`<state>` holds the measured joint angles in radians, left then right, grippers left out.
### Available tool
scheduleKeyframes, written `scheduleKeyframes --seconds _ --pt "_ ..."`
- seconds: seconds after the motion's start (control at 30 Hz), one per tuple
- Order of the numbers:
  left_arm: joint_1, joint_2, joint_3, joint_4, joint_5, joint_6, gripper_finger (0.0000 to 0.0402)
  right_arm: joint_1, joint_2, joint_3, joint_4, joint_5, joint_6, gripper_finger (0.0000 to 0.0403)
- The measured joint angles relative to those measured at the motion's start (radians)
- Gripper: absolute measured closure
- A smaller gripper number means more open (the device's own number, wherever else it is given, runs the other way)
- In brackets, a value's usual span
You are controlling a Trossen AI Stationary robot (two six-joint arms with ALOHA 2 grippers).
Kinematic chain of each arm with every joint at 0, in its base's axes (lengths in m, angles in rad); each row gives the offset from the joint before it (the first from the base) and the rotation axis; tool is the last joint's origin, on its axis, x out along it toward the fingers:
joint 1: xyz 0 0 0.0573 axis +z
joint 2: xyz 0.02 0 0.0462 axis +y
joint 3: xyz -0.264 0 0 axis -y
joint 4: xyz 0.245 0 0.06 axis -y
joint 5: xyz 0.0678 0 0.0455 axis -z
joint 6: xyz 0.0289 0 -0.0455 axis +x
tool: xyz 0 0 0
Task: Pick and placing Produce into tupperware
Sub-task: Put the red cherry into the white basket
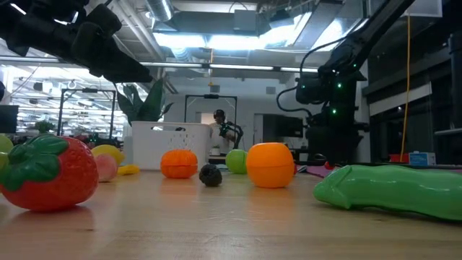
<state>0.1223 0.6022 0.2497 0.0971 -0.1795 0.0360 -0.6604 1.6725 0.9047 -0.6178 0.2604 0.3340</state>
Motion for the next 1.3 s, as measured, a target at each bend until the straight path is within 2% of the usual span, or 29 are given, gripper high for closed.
scheduleKeyframes --seconds 0.43,1.3 --pt "0.0 0.0 0.0 0.0 0.0 0.0 0.0115 -0.032 0.003 0.0 0.025 -0.003 -0.003 0.0195" --pt "0.0 0.0 0.0 0.0 0.0 0.0 0.0115 -0.031 0.003 0.0 0.046 -0.003 0.001 0.0196"
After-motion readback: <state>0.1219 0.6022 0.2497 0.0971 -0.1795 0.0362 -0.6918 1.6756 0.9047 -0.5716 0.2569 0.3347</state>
